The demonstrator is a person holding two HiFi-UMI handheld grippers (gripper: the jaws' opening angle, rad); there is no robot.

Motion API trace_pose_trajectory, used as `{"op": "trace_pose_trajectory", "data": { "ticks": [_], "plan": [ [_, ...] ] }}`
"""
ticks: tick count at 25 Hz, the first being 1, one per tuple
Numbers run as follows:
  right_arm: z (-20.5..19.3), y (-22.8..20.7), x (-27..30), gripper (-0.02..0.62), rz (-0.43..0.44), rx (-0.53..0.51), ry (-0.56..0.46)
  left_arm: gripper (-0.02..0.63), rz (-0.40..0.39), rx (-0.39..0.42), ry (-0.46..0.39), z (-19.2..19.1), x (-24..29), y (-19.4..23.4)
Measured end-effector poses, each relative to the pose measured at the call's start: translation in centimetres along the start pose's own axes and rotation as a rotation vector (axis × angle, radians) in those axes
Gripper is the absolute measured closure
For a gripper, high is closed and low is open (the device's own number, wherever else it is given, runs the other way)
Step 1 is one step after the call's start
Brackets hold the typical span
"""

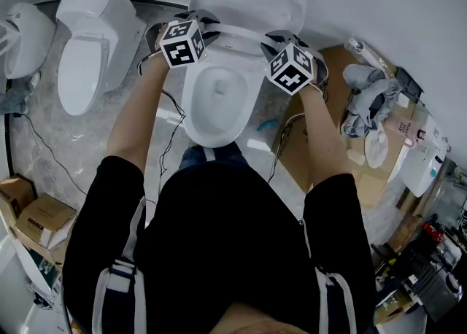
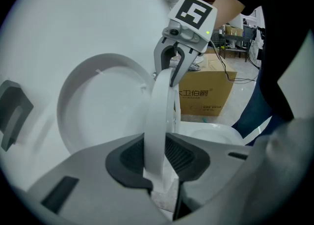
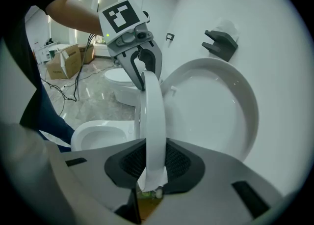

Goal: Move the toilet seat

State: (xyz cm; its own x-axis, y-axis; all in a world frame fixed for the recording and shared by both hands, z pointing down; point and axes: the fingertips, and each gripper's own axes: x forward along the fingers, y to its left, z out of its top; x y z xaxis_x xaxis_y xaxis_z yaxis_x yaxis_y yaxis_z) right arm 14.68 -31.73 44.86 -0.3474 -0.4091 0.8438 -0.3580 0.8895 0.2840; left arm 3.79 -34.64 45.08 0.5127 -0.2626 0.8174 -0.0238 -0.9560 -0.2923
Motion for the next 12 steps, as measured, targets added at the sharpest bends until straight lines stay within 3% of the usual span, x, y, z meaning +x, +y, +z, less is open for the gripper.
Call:
{"op": "trace_pose_trajectory", "data": {
  "ticks": [12],
  "plan": [
    [-0.1,-2.3,0.9,0.495,0.002,0.024,-0.009,0.491,0.003,-0.024,-0.002,0.1,1.0,2.2]
  ]
}}
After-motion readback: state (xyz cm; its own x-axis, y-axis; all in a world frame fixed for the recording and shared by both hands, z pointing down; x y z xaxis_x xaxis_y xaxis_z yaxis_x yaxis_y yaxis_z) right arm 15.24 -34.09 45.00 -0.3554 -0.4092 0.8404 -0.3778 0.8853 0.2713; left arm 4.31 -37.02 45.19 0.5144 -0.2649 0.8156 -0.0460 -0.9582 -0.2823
